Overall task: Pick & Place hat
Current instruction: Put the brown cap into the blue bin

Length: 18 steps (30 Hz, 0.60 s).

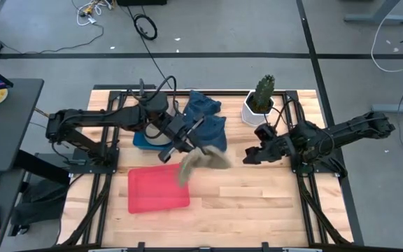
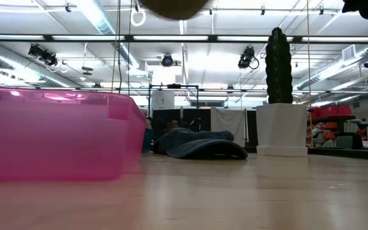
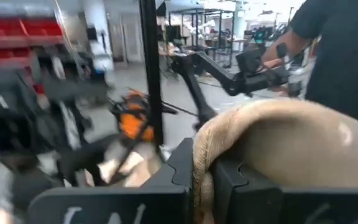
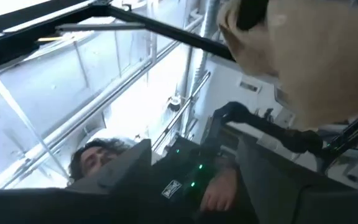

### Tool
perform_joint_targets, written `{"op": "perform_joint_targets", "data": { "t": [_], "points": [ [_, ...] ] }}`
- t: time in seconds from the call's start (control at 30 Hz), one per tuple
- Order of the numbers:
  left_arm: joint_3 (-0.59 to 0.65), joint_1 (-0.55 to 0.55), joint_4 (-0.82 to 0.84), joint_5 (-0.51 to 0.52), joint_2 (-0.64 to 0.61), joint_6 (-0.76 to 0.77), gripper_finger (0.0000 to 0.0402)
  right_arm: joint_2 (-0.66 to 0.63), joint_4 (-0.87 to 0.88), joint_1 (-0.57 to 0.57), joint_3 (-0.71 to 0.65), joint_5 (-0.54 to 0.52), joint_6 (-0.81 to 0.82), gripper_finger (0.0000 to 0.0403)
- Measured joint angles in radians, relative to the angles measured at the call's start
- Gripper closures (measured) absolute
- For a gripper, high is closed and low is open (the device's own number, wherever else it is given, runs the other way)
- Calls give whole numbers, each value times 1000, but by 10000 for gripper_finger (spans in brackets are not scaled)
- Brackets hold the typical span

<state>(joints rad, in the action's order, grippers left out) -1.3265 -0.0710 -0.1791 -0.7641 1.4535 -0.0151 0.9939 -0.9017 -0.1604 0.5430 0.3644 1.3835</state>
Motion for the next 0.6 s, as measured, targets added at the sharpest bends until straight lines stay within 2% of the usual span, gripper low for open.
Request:
{"op": "perform_joint_targets", "data": {
  "t": [0.2, 0.5, 0.6],
  "points": [
    [-1, -24, 179, -6, -40, 187, 381, -1, 3, 0, 0, 34, 3, 129],
    [-1, -88, 538, 20, -107, 312, 381, -1, 29, 0, 0, 47, -29, 133],
    [0, -108, 654, -6, -127, 350, 381, -1, 28, 0, 0, 48, -35, 135]
  ]
}}
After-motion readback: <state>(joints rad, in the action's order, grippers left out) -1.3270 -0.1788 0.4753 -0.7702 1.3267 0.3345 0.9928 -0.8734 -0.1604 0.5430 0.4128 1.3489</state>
